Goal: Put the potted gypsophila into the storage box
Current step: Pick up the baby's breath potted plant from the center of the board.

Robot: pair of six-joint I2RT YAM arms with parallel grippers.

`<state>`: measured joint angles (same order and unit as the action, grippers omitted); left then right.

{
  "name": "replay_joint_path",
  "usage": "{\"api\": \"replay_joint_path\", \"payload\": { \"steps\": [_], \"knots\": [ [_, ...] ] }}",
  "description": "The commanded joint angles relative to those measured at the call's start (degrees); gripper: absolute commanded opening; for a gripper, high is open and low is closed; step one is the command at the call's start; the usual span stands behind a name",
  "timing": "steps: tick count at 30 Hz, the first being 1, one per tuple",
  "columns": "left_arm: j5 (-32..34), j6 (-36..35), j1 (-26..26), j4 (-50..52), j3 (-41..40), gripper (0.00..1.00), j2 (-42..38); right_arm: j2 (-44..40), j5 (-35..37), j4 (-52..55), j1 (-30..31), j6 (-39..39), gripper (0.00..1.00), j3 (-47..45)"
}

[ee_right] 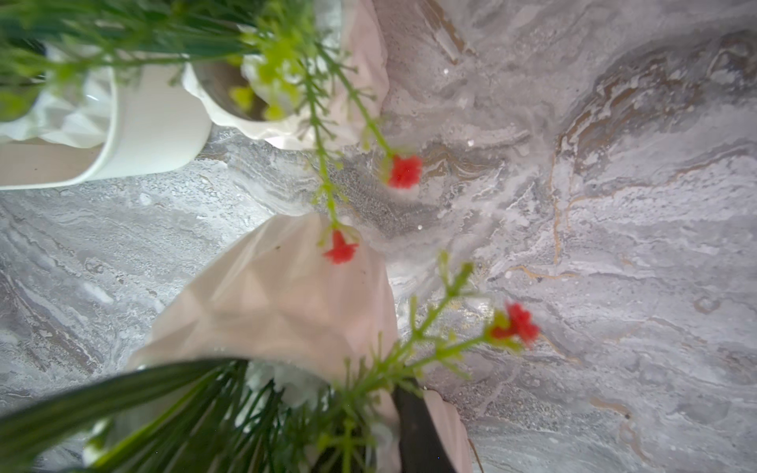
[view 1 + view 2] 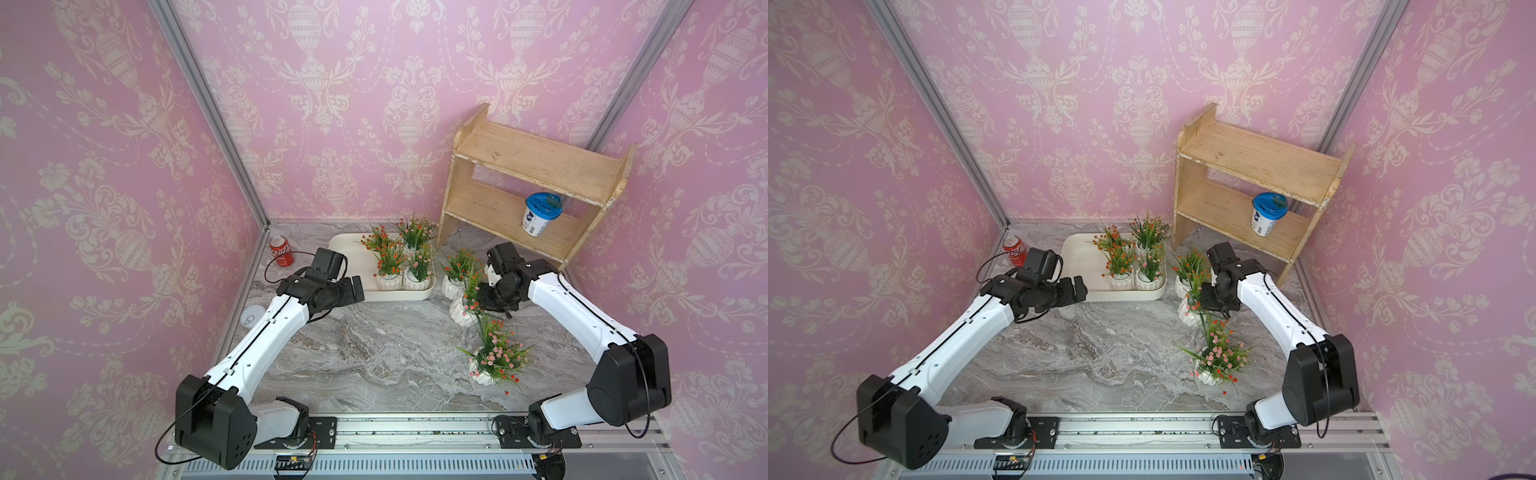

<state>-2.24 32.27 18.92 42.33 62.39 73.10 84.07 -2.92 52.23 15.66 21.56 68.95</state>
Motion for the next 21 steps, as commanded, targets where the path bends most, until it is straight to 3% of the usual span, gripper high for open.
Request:
{"api": "replay_joint_path", "payload": {
  "steps": [1,21],
  "knots": [
    [0.04,-0.61,-0.7,1.44,-0.95,0.99,-1.43,-0.7,0.69,1.61,1.42,-0.56,0.08,3.89],
    [-0.83,-1.87,-3.66,2.98,-2.19,0.99,-4.5,5.81,3.33,8.44,10.01,-0.38,0.08,20.19]
  ]
}}
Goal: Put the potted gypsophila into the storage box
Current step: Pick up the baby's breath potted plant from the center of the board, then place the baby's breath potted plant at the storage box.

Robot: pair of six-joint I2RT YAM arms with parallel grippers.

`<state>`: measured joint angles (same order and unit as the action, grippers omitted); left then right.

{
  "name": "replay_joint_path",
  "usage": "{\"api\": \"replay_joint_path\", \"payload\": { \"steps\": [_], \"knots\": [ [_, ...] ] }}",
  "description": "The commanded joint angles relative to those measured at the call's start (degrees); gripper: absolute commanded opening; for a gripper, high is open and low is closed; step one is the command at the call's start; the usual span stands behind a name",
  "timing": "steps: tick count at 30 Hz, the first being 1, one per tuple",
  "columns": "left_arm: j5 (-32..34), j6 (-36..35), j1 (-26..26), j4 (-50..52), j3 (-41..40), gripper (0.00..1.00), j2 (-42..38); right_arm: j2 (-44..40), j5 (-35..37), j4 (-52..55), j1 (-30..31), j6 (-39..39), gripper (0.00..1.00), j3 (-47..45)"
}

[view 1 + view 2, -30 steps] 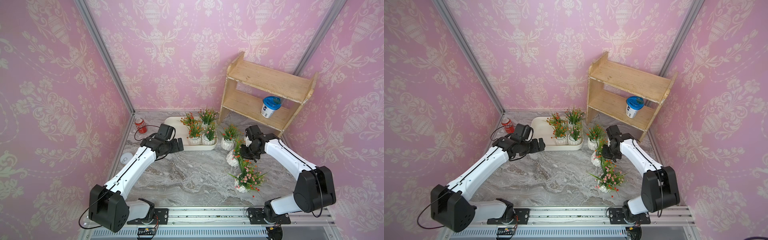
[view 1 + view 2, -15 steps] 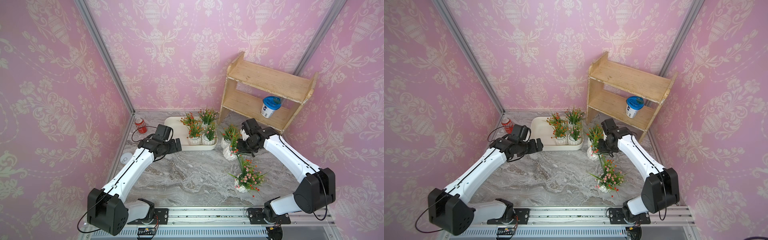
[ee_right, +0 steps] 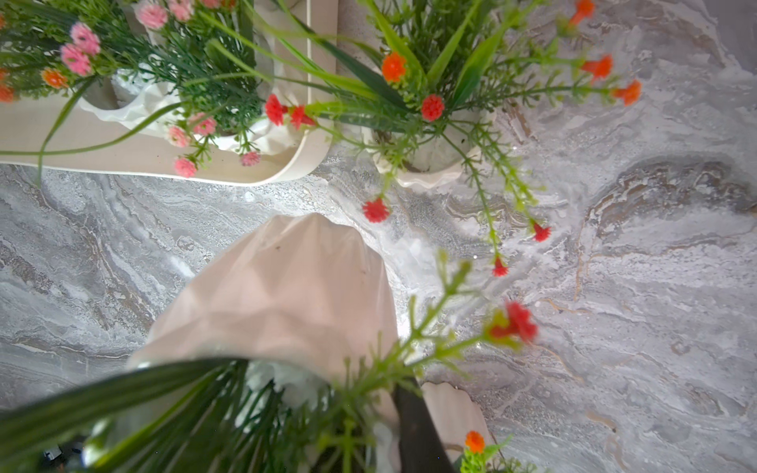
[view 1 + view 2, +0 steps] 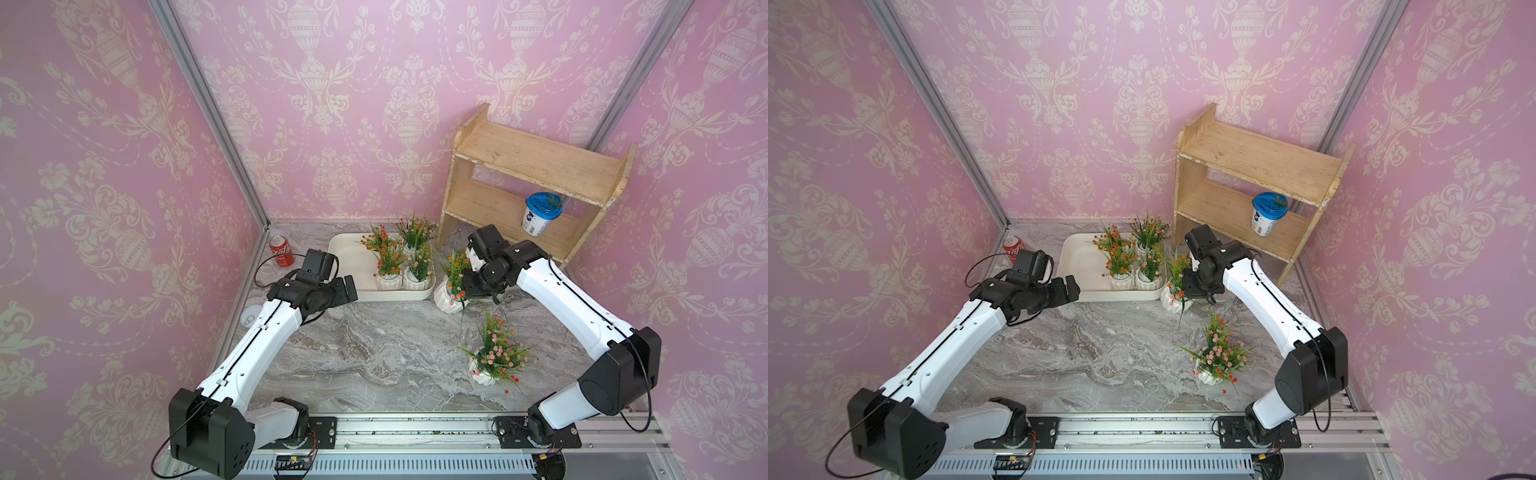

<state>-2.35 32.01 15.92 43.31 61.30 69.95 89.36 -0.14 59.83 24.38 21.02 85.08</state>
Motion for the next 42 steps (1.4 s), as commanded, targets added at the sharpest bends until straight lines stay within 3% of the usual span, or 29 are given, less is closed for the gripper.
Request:
{"api": "replay_joint_path", "payload": {
  "steps": [1,14,28,42],
  "knots": [
    [-0.72,-1.65,-0.93,2.04,-1.24,0.99,-1.6,1.16,0.67,1.09,1.83,0.17,0.07,5.18],
    [-1.69,-4.05,-4.96,4.03,-0.79,0.99,-2.29,13.72,2.45,6.81,9.92,-0.62,0.07,26.04],
    [-2.82,-7.24,-11.09,6.52,0.18,0.99,-3.06,40.73,-0.03,15.28,16.3,1.71,0.06,69.16],
    [-6.24,-8.63,-16.71,6.22,-0.22,0.99,-3.42,45.49,-1.03,-0.55,19.78,11.36,0.04,65.83]
  ]
}}
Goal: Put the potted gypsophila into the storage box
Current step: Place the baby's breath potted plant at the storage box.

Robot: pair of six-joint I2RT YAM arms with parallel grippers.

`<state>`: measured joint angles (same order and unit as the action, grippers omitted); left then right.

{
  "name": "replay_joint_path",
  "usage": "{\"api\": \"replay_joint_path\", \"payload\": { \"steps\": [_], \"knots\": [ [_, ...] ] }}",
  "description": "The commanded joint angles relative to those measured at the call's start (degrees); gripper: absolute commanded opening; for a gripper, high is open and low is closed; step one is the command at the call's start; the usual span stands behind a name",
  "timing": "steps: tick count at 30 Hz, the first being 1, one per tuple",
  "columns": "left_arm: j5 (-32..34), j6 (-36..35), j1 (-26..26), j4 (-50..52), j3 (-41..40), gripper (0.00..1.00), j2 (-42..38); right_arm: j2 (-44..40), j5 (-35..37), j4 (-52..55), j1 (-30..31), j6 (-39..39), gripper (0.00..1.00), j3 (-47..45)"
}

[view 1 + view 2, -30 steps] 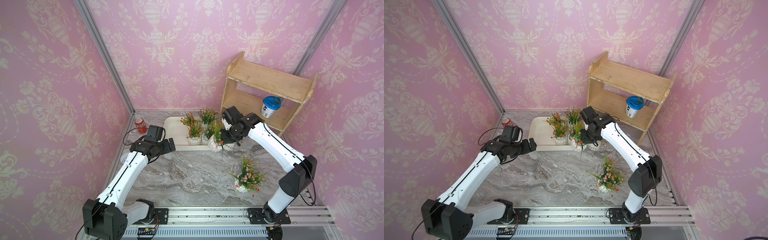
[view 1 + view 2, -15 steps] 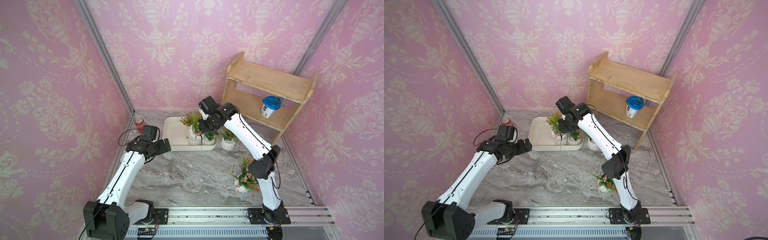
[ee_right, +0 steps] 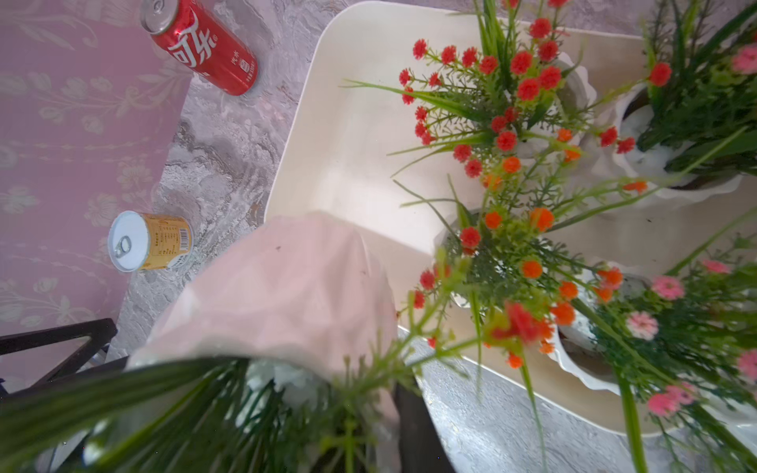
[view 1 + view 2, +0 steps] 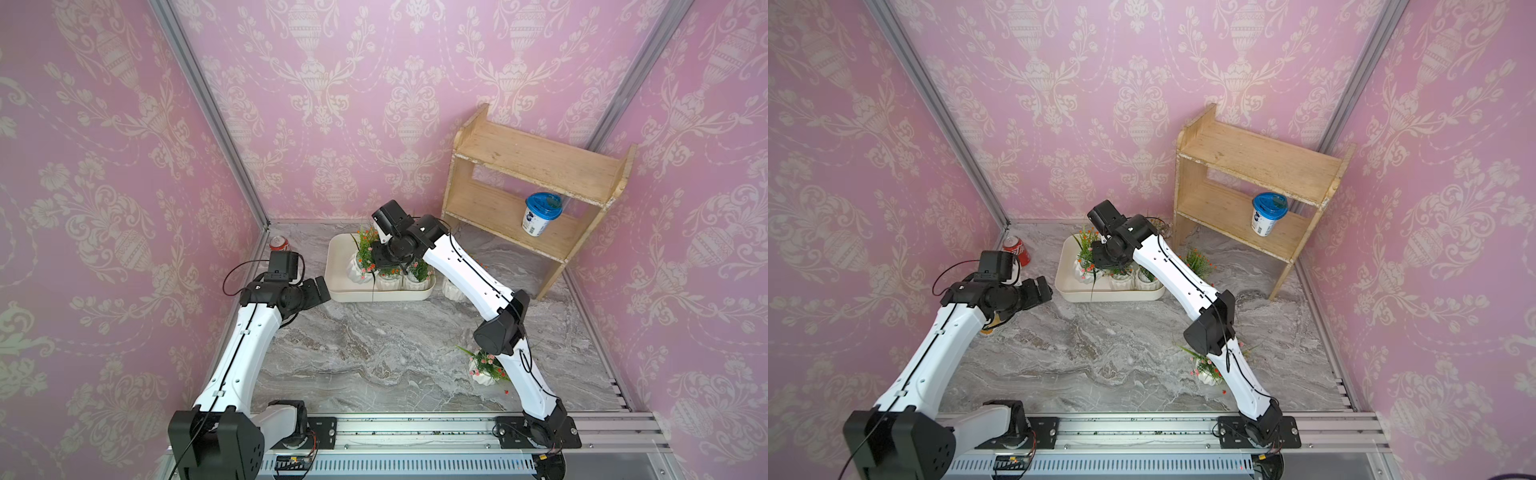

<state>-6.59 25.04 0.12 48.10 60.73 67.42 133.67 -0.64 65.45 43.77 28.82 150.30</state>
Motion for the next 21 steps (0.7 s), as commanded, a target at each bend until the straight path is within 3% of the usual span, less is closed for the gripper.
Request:
{"api": "replay_joint_path", "payload": {
  "steps": [1,21],
  "knots": [
    [-2.07,-1.7,-1.0,1.32,0.27,0.99,-0.86,1.62,-0.5,-6.59,0.45,4.04,0.05,0.56],
    [-5.31,-3.22,-4.34,-0.45,-1.67,0.99,-0.93,8.9,6.75,-7.37,1.31,10.09,0.05,0.16]
  ]
}}
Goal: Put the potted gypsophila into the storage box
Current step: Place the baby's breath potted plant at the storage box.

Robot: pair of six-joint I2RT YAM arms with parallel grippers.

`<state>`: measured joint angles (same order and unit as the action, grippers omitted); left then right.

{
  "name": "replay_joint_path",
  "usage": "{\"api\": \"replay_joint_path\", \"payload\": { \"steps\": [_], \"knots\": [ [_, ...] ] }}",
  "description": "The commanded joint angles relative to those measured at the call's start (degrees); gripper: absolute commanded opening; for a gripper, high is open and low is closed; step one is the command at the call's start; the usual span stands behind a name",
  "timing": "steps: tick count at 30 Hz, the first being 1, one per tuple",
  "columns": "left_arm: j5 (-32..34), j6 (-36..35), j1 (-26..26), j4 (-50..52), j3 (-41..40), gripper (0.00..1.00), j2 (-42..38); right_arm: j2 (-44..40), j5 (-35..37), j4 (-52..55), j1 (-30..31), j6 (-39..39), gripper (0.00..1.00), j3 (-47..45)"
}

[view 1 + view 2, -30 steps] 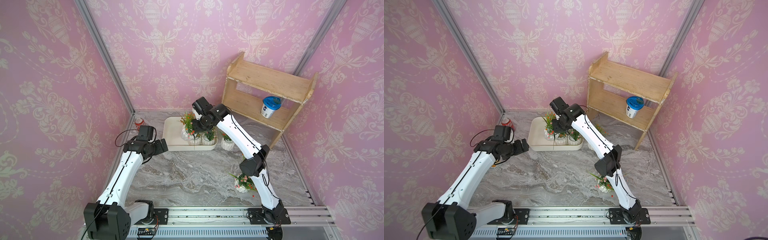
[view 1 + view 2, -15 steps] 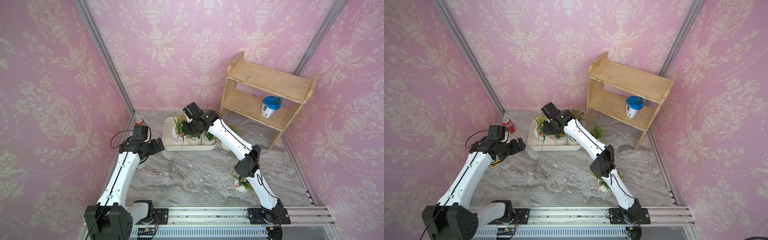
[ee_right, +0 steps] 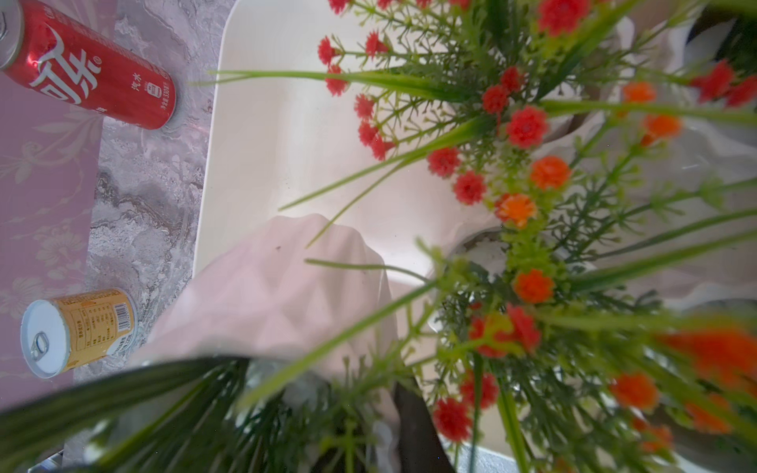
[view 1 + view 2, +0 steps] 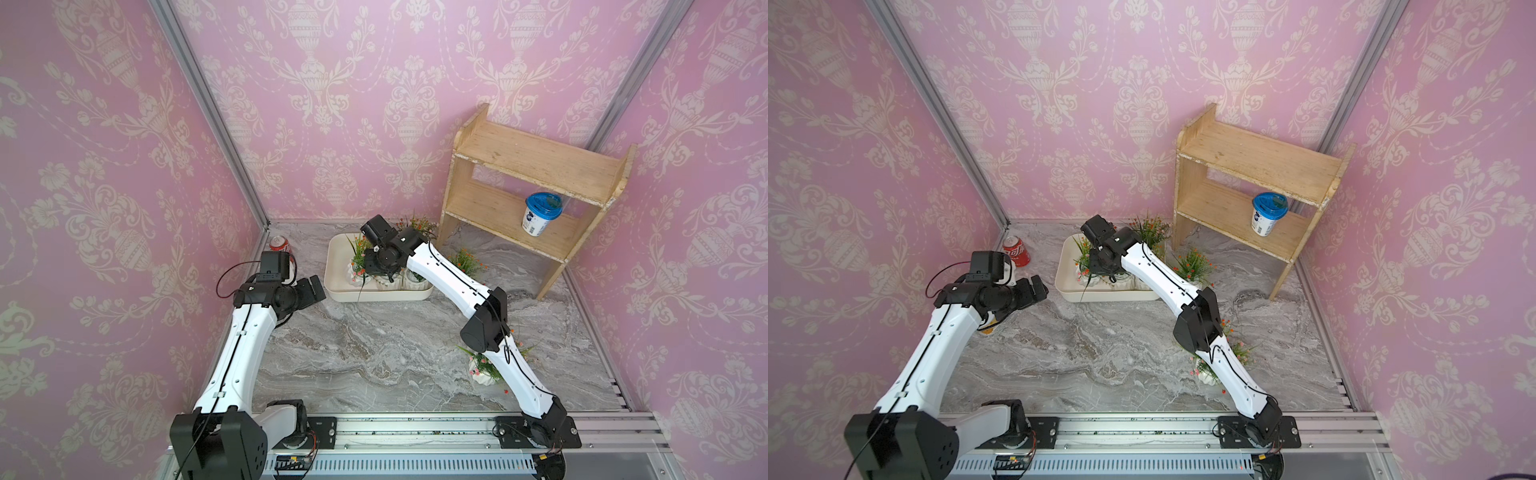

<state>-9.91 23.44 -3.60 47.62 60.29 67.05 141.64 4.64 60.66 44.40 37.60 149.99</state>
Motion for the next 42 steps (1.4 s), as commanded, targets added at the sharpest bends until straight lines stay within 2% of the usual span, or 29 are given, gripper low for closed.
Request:
{"api": "replay_joint_path", "payload": {
  "steps": [1,37,42],
  "knots": [
    [-2.12,-1.69,-0.71,-0.13,-1.3,0.99,-0.44,1.23,1.4,-2.57,0.72,1.18,0.05,0.54],
    [-5.38,-2.0,-2.92,-3.93,-4.72,0.99,1.73,7.86,1.76,-1.16,1.22,0.85,0.06,0.81],
    [-5.64,-1.91,-3.0,-4.26,-4.94,0.99,2.04,8.08,1.94,-0.91,1.21,0.8,0.08,0.65]
  ]
}}
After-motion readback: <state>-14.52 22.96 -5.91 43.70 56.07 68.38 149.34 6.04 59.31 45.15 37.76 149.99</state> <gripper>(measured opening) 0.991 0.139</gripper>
